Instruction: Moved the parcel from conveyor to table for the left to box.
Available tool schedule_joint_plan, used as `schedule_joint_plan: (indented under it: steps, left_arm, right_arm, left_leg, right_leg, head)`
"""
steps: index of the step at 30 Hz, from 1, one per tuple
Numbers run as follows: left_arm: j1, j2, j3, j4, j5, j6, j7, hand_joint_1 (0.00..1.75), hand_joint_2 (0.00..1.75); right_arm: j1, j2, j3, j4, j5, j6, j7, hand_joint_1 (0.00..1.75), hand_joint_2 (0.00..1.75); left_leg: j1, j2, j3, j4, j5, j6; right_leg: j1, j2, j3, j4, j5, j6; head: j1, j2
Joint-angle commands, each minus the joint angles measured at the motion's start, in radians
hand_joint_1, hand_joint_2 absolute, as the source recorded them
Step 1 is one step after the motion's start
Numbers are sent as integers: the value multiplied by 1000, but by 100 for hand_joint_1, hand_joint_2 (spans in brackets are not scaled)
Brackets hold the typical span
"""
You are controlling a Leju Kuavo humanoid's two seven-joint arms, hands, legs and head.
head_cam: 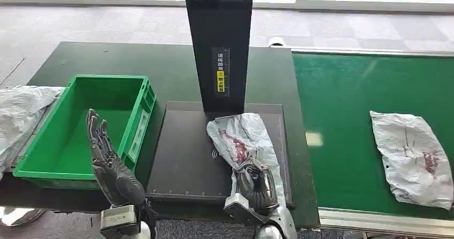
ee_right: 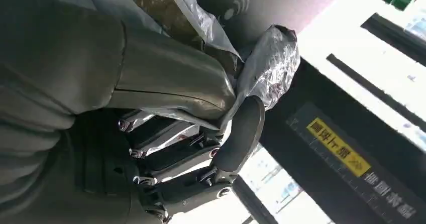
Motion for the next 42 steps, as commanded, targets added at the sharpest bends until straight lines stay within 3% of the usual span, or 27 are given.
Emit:
schedule_joint_plan:
  steps: [1, 12, 13, 17, 18, 21, 25, 29, 35, 42]
  left_arm:
    - [-21, -64, -28, 99, -22, 1, 3, 0, 0]
    - [-49, -70, -2, 111, -11, 1, 3, 0, 0]
    - [-42, -70, 2, 100, -15, 1, 3, 0, 0]
    - [-42, -70, 2, 100, -15, 1, 3, 0, 0]
    - [-31, -74, 12, 87, -24, 1, 3, 0, 0]
    - [-15, -76, 19, 69, -38, 1, 3, 0, 0]
    - [-19, -59, -3, 94, -7, 1, 3, 0, 0]
    - [-19, -59, -3, 94, -7, 1, 3, 0, 0]
    - [-20, -52, 5, 159, 4, 1, 3, 0, 0]
    - [-20, -52, 5, 159, 4, 1, 3, 0, 0]
  right_arm:
    - [-216, 69, 113, 240, 93, 35, 58, 175, 175]
    - [-245, 73, 146, 272, 88, 48, 35, 175, 175]
    - [-248, 73, 153, 271, 95, 33, 50, 101, 175]
    - [-248, 73, 153, 271, 95, 33, 50, 101, 175]
    - [-249, 70, 159, 266, 114, -5, 67, 0, 175]
    - [-233, 67, 156, 231, 116, -41, 88, 0, 175]
    - [-122, 26, 137, 25, 30, 19, 58, 0, 175]
    - [-122, 26, 137, 25, 30, 19, 58, 0, 175]
    - [52, -65, 151, -330, -89, 174, 25, 0, 175]
    - [52, -65, 151, -330, -89, 174, 25, 0, 175]
  left_leg:
    - [0, 3, -1, 0, 0, 0]
    - [0, -2, -1, 0, 2, 0]
    - [1, -1, -1, 0, 2, 0]
    - [1, -1, -1, 0, 1, 0]
    - [1, -2, -1, 0, 2, 0]
    - [1, 0, 0, -1, 2, 0]
    - [1, -1, -1, 0, 1, 1]
    - [1, -4, 0, -1, 2, 1]
    - [0, -7, 0, -2, 2, 1]
    - [0, -3, 0, -1, 1, 1]
  right_leg:
    - [1, 2, -1, 0, 1, 0]
    - [1, -3, 1, -1, 1, 0]
    - [1, -2, 1, -2, 1, 0]
    - [1, -2, 0, -1, 1, 0]
    - [1, -2, 0, -1, 1, 0]
    - [1, -1, 1, -2, 2, 0]
    - [1, -2, 1, -1, 1, 0]
    - [1, -5, 2, -2, 0, 0]
    - [1, -7, 3, -3, -1, 0]
    - [1, -3, 1, -2, 0, 0]
  head:
    - [0, 0]
    - [0, 0]
    - [0, 0]
    - [0, 0]
    - [0, 0]
    - [0, 0]
    - [0, 0]
    - [0, 0]
    - [0, 0]
    - [0, 0]
